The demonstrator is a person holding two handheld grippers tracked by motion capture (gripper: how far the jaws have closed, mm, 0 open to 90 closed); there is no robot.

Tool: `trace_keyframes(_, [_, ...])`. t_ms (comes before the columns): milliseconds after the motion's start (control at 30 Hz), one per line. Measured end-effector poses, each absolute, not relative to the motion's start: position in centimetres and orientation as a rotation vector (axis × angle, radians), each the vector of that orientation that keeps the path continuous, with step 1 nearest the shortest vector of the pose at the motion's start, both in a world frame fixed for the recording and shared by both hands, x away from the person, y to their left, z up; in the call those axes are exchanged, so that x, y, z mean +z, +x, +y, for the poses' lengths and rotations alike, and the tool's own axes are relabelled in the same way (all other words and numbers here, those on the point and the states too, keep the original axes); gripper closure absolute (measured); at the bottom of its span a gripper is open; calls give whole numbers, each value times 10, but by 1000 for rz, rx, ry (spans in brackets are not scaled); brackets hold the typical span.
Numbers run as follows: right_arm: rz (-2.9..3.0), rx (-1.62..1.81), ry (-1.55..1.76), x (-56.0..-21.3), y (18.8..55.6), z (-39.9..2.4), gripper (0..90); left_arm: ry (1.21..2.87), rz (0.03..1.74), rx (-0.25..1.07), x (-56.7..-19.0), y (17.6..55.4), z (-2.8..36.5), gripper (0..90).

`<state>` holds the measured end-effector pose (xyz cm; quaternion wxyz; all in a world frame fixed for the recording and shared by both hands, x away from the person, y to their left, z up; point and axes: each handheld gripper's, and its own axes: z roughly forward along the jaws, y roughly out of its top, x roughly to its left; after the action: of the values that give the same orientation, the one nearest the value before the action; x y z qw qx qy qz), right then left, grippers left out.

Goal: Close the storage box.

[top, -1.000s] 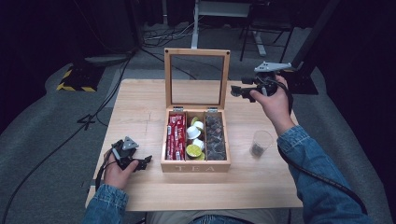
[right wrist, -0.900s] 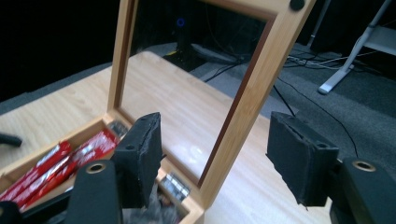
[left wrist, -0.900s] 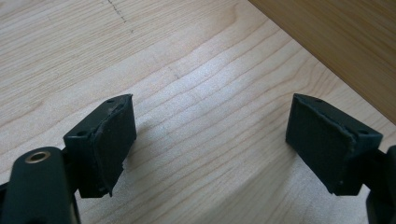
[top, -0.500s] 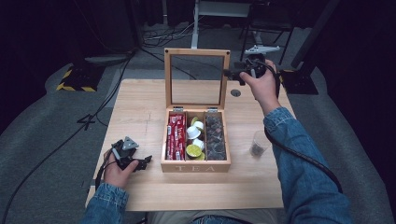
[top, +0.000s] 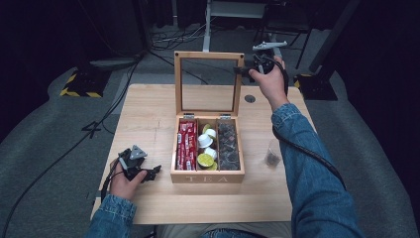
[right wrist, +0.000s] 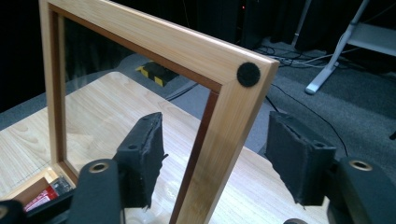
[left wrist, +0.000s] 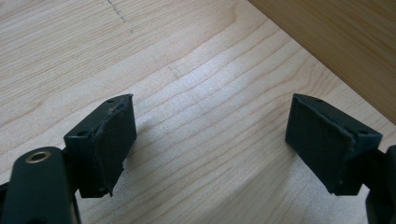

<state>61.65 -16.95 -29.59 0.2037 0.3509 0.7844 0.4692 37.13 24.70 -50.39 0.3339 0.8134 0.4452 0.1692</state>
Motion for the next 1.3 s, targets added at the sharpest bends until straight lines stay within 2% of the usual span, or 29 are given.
trace_keyframes(467, [2187, 1285, 991, -294, 624, -165, 592, 2125, 1161, 441, -504, 371, 247, 167])
trace_keyframes(800, [2190, 1307, 968, -289, 616, -168, 598, 2128, 1159, 441, -504, 372, 247, 167])
trace_keyframes(1300, [2240, 1335, 839, -272, 579, -177, 582, 2128, 1158, 441, -504, 372, 247, 167])
